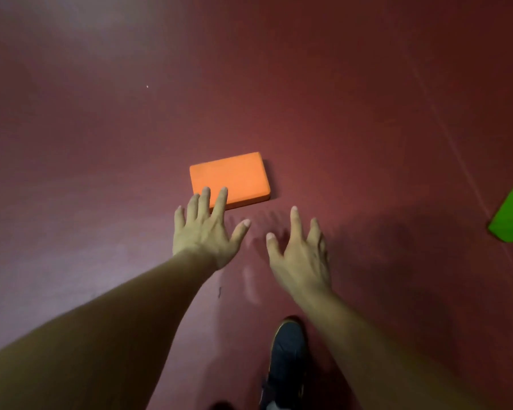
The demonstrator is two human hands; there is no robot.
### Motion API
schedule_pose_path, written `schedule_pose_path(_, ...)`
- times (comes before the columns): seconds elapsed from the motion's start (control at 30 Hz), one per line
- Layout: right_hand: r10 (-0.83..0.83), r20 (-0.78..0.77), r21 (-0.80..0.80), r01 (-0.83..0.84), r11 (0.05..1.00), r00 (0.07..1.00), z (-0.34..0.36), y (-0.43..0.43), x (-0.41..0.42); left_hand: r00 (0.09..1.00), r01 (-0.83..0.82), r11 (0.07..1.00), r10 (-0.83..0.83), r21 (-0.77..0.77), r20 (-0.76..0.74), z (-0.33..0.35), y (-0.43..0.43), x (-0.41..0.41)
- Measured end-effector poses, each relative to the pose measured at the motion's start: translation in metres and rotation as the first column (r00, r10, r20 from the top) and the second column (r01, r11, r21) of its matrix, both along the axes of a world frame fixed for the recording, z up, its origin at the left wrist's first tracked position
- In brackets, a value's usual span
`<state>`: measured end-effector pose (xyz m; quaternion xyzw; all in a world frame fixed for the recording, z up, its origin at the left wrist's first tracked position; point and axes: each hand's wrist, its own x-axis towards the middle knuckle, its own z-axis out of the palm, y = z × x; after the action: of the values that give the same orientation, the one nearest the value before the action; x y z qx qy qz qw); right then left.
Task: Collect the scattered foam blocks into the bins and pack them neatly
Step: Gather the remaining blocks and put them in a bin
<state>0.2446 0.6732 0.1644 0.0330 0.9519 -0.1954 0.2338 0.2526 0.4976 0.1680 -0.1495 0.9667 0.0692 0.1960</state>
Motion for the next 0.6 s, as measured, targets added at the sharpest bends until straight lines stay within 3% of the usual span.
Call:
schedule_pose_path(0.2, -0.059, 0.04, -0.036, 0.06, 0.998, 0.997, -0.097, -0.033, -0.033, 0.993, 0.105, 0.994, -0.104, -0.017, 0.063, -0.098, -0.024, -0.062)
schedule_pose_path(0.33, -0.169, -0.064, -0.054, 0.165, 0.985, 0.984, -0.156, -0.061, -0.053, 0.976, 0.189, 0.982, -0.185, -0.023, 0.113, -0.159, -0.051, -0.106)
schedule_pose_path(0.43, -0.244, 0.026, -0.042, 0.244, 0.969, 0.97, -0.194, -0.071, -0.07, 0.961, 0.251, 0.967, -0.246, -0.028, 0.125, -0.194, -0.068, -0.137)
schedule_pose_path(0.6, -0.414, 0.038, -0.048, 0.415, 0.908, 0.91, -0.226, -0.092, -0.083, 0.881, 0.458, 0.888, -0.451, -0.024, 0.141, -0.226, -0.087, -0.183)
